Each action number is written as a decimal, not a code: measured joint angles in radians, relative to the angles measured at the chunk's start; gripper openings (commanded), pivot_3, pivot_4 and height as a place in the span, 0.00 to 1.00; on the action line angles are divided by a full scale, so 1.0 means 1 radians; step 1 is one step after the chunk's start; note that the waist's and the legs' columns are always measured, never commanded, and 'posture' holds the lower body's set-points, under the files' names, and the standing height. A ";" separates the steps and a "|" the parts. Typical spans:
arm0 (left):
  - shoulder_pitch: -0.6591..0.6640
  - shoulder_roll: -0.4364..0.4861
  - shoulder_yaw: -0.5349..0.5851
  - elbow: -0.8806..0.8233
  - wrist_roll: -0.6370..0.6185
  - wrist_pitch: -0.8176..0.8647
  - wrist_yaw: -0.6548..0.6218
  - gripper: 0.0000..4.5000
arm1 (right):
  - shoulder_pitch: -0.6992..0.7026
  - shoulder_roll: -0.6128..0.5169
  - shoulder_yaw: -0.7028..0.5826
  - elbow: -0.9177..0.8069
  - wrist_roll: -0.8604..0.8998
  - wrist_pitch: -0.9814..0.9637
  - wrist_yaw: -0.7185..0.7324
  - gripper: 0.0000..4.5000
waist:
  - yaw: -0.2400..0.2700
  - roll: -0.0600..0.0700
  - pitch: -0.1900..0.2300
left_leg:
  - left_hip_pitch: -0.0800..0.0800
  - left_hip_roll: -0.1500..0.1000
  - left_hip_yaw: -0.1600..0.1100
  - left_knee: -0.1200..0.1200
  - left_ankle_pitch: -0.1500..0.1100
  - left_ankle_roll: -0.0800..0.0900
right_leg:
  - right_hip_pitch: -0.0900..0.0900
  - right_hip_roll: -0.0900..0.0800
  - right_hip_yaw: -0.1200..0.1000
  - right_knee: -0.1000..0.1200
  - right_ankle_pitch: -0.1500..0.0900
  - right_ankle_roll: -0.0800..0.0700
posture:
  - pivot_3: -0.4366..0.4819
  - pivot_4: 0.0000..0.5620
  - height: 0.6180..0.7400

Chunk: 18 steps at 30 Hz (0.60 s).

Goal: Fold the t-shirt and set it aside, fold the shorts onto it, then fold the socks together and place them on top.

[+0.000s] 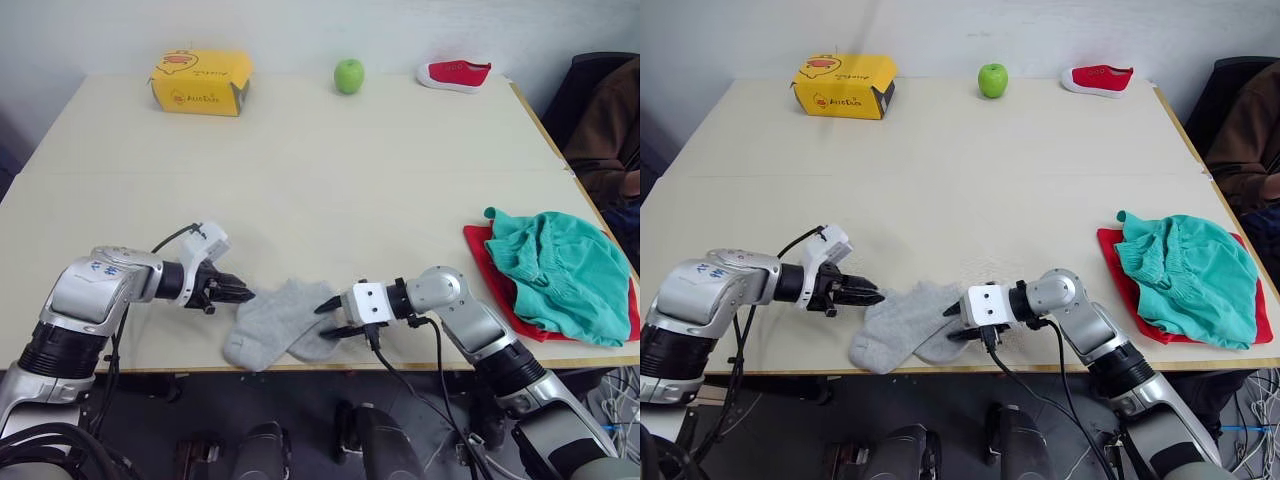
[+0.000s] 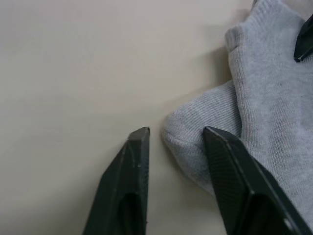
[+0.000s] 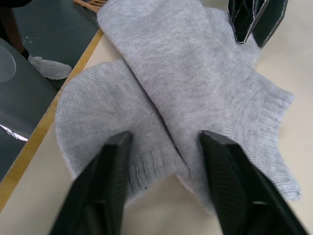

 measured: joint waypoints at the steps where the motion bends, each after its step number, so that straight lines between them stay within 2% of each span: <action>1: 0.001 -0.002 -0.002 -0.001 -0.004 0.007 0.000 0.17 | 0.000 0.000 0.000 0.003 0.000 -0.001 0.001 0.19 | 0.000 0.000 0.000 | 0.000 0.000 0.000 0.000 0.000 0.000 | 0.000 0.000 0.000 0.000 0.000 0.000 | 0.48 0.27 1.00; 3: 0.006 -0.005 -0.003 -0.007 -0.012 0.023 0.003 0.02 | -0.005 0.000 0.000 0.013 0.001 -0.005 0.006 0.04 | 0.000 0.000 0.000 | 0.000 0.000 0.000 0.000 0.000 0.000 | 0.000 0.000 0.000 0.000 0.000 0.000 | 0.48 0.27 1.00; 4: 0.011 -0.006 -0.002 -0.016 -0.016 0.030 0.005 0.00 | -0.010 -0.001 0.000 0.019 0.001 -0.007 0.011 0.01 | 0.000 0.000 0.000 | 0.000 0.000 0.000 0.000 0.000 0.000 | 0.000 0.000 0.000 0.000 0.000 0.000 | 0.48 0.27 1.00; 10: 0.101 -0.036 0.081 -0.174 -0.093 0.187 0.078 0.00 | -0.136 -0.028 -0.005 0.174 0.005 -0.073 0.084 0.01 | -0.001 0.000 0.000 | 0.000 0.000 -0.001 0.000 0.000 0.000 | 0.000 0.000 0.000 0.000 0.000 0.000 | 0.48 0.27 1.00; 18: 0.152 -0.162 0.191 -0.308 -0.120 0.324 0.245 0.00 | -0.243 -0.030 -0.012 0.384 0.014 -0.201 0.156 0.01 | 0.000 0.000 0.000 | 0.000 0.000 -0.001 0.000 0.000 0.000 | 0.000 0.000 0.000 0.000 0.000 0.000 | 0.48 0.27 1.00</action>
